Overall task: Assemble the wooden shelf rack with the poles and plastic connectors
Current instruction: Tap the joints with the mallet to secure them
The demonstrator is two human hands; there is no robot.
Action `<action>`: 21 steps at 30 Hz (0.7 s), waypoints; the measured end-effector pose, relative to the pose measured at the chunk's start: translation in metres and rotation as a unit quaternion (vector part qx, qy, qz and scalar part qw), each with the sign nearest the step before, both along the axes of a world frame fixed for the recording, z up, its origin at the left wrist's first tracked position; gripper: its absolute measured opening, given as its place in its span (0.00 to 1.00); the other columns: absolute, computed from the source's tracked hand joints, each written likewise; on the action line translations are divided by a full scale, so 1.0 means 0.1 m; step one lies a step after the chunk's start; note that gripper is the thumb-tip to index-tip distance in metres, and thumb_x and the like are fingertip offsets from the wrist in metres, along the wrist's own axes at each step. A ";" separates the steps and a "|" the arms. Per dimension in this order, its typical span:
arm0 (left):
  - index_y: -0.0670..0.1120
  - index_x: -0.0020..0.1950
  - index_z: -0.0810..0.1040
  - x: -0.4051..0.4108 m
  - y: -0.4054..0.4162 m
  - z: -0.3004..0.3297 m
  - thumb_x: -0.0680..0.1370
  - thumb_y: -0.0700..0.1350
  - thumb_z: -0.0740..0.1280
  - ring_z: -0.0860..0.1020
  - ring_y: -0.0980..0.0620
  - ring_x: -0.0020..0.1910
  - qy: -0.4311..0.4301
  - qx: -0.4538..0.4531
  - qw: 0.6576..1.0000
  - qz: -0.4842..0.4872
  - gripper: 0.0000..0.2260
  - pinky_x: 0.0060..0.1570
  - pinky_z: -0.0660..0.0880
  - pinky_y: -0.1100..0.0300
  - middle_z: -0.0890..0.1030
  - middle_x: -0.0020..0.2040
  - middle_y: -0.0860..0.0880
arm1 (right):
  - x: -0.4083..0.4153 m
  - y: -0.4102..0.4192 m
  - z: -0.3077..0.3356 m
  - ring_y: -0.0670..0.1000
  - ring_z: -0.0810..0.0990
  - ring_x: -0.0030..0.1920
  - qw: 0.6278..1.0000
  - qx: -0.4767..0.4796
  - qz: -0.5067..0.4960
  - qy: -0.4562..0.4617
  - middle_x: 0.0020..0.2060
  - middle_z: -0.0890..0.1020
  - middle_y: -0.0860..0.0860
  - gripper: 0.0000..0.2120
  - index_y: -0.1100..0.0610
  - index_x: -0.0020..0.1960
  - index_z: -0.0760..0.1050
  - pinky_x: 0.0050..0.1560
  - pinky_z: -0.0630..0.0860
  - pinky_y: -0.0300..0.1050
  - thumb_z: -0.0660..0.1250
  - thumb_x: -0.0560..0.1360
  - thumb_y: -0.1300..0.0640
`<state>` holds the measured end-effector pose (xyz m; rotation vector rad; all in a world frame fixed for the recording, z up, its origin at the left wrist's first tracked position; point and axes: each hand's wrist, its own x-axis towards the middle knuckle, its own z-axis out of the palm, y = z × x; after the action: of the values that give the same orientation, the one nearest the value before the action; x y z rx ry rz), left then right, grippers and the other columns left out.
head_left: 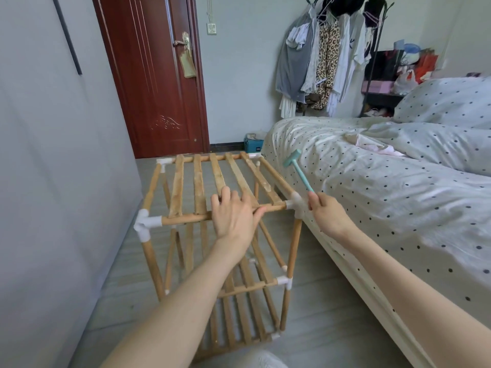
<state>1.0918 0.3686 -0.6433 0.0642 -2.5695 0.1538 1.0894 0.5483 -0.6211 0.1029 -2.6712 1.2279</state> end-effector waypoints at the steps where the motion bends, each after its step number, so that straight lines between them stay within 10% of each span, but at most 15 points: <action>1: 0.47 0.58 0.74 0.02 0.02 -0.02 0.79 0.62 0.52 0.68 0.47 0.53 0.012 0.014 1.000 -0.012 0.22 0.49 0.62 0.53 0.77 0.52 0.47 | 0.03 0.05 -0.02 0.57 0.73 0.41 1.000 0.007 -0.011 0.008 0.38 0.76 0.55 0.19 0.60 0.43 0.71 0.40 0.70 0.47 0.49 0.82 0.50; 8: 0.39 0.71 0.66 0.25 -0.49 -0.26 0.79 0.47 0.59 0.66 0.43 0.70 0.037 0.037 0.995 -0.079 0.22 0.73 0.52 0.46 0.69 0.70 0.41 | 0.14 0.30 0.02 0.60 0.76 0.40 0.989 0.145 0.003 0.026 0.35 0.76 0.55 0.19 0.61 0.42 0.73 0.42 0.72 0.49 0.52 0.81 0.50; 12: 0.38 0.71 0.65 0.31 -0.61 -0.29 0.78 0.47 0.62 0.62 0.42 0.72 -0.007 0.010 0.998 -0.061 0.24 0.74 0.51 0.47 0.68 0.71 0.41 | 0.17 0.32 0.14 0.58 0.71 0.31 0.965 -0.002 -0.090 0.246 0.27 0.71 0.49 0.14 0.57 0.41 0.68 0.31 0.65 0.48 0.52 0.81 0.52; 17: 0.40 0.71 0.65 0.32 -0.54 -0.29 0.78 0.47 0.60 0.59 0.43 0.73 -0.006 0.017 0.999 -0.045 0.23 0.74 0.51 0.48 0.67 0.70 0.44 | 0.25 0.32 -0.37 0.61 0.77 0.42 0.988 0.148 -0.042 -0.007 0.41 0.79 0.61 0.18 0.59 0.44 0.69 0.46 0.75 0.55 0.49 0.82 0.49; 21: 0.41 0.71 0.64 0.31 -0.53 -0.29 0.78 0.47 0.60 0.58 0.44 0.73 -0.002 0.026 0.998 -0.049 0.23 0.74 0.50 0.48 0.67 0.70 0.44 | 0.20 0.40 -0.14 0.61 0.74 0.33 0.967 -0.024 -0.137 0.214 0.29 0.73 0.53 0.19 0.58 0.41 0.67 0.34 0.68 0.49 0.49 0.80 0.46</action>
<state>1.1231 0.3152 -0.6726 -0.0421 -2.5747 0.0504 1.1098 0.5887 -0.6355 -0.0100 -2.1957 1.0418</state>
